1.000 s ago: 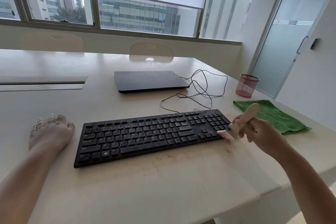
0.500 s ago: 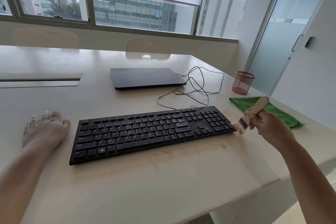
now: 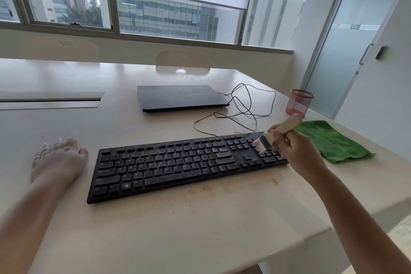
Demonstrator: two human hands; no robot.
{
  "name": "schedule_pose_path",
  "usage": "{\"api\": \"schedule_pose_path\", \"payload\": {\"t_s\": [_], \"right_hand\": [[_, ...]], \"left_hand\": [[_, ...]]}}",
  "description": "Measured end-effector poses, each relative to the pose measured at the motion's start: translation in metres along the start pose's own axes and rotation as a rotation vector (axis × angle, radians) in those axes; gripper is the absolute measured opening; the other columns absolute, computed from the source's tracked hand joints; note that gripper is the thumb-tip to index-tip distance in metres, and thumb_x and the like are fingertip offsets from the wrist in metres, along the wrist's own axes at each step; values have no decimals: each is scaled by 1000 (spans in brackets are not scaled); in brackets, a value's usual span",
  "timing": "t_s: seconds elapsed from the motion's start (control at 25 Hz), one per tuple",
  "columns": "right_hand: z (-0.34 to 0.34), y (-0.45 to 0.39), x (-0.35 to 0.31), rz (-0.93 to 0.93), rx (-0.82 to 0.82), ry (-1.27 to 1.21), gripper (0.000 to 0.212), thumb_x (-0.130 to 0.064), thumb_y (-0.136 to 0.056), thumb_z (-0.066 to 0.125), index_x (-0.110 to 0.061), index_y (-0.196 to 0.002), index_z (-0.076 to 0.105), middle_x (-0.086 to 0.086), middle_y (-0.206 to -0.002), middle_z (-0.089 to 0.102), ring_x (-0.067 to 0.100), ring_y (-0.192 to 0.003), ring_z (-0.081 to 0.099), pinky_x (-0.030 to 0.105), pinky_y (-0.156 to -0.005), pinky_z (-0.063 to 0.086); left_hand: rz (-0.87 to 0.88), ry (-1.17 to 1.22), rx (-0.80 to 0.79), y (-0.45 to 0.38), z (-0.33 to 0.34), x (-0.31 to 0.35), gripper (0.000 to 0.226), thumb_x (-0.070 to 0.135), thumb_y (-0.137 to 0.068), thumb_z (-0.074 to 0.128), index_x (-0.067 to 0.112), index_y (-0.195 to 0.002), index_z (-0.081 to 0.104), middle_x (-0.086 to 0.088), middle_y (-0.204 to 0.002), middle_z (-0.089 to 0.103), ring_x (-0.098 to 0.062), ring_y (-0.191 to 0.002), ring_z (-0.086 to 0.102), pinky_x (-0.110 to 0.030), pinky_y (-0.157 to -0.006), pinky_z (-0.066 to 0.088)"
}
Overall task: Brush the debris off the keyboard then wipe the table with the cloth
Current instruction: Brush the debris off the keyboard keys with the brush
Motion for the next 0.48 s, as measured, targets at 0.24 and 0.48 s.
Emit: {"api": "schedule_pose_path", "payload": {"t_s": [0.24, 0.48], "right_hand": [[6, -35, 12, 143, -437, 105, 25, -34, -96, 46, -15, -87, 60, -1, -56, 62, 11, -45, 55, 27, -56, 47], [26, -64, -5, -2, -176, 125, 24, -30, -97, 45, -24, -111, 64, -3, -76, 68, 18, -62, 60, 32, -62, 49]], "left_hand": [[5, 14, -10, 0, -1, -2, 53, 43, -96, 28, 12, -139, 37, -12, -151, 31, -34, -139, 27, -44, -116, 17], [-6, 43, -7, 11, -10, 4, 53, 41, -97, 30, 12, -141, 34, -13, -152, 30, -34, -140, 24, -42, -117, 16]]}}
Point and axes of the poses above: each hand's wrist, its own y-axis away from the middle knuckle, its own z-axis out of the palm, x = y × z, the point moved 9 cm from there along -y, towards the middle knuckle
